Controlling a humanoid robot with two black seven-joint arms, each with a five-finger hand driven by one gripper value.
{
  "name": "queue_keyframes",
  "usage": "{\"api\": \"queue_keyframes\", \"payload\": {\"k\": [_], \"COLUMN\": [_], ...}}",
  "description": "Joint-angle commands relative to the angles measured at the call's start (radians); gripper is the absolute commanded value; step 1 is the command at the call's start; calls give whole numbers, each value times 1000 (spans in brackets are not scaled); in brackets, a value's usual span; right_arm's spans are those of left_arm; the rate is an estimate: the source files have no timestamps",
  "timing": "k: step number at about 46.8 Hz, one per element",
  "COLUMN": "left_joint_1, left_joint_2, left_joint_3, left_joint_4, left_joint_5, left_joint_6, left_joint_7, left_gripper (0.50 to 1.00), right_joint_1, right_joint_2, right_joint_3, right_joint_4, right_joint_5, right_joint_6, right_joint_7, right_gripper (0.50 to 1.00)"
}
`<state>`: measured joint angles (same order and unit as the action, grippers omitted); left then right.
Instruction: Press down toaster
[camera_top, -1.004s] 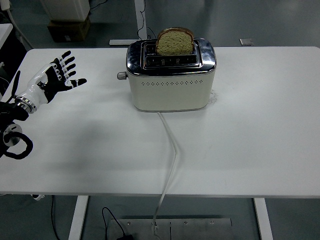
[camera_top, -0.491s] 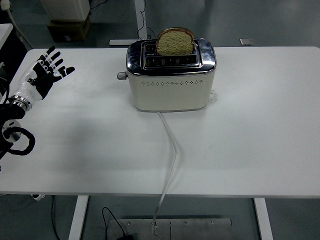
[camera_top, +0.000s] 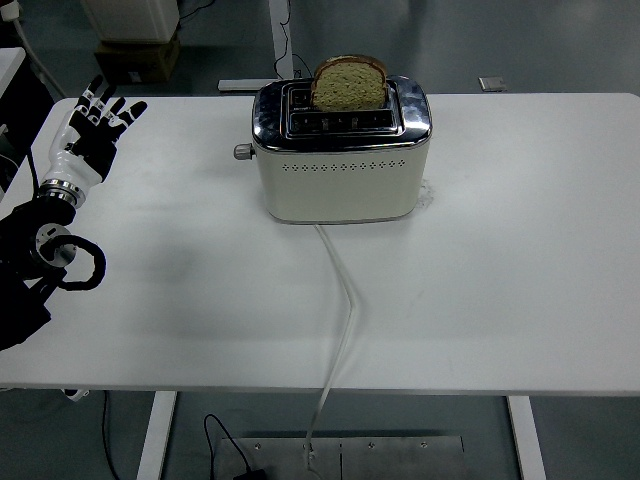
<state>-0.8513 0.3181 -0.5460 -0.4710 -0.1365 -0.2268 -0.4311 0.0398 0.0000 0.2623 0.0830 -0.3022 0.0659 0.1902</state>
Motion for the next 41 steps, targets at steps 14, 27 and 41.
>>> {"api": "queue_keyframes", "payload": {"k": [14,27,41], "left_joint_1": [0,1,1], "left_joint_2": [-63,-79,-80], "left_joint_3": [-35,-45,-61], "left_joint_4": [9,42,42], "left_joint_5": [-78,-86,-86], "left_joint_6": [1,0,-2], "left_joint_7": [23,34,34], "left_gripper": [1000,1000,1000], "right_joint_1": [0,3,2], "right_joint_2": [0,0,0], "right_joint_3": [0,0,2], "right_joint_4": [1,1,1], "right_joint_5": [0,2,2], "right_joint_6": [0,0,0], "right_joint_7": [0,2,8], "right_gripper": [998,998,998]}}
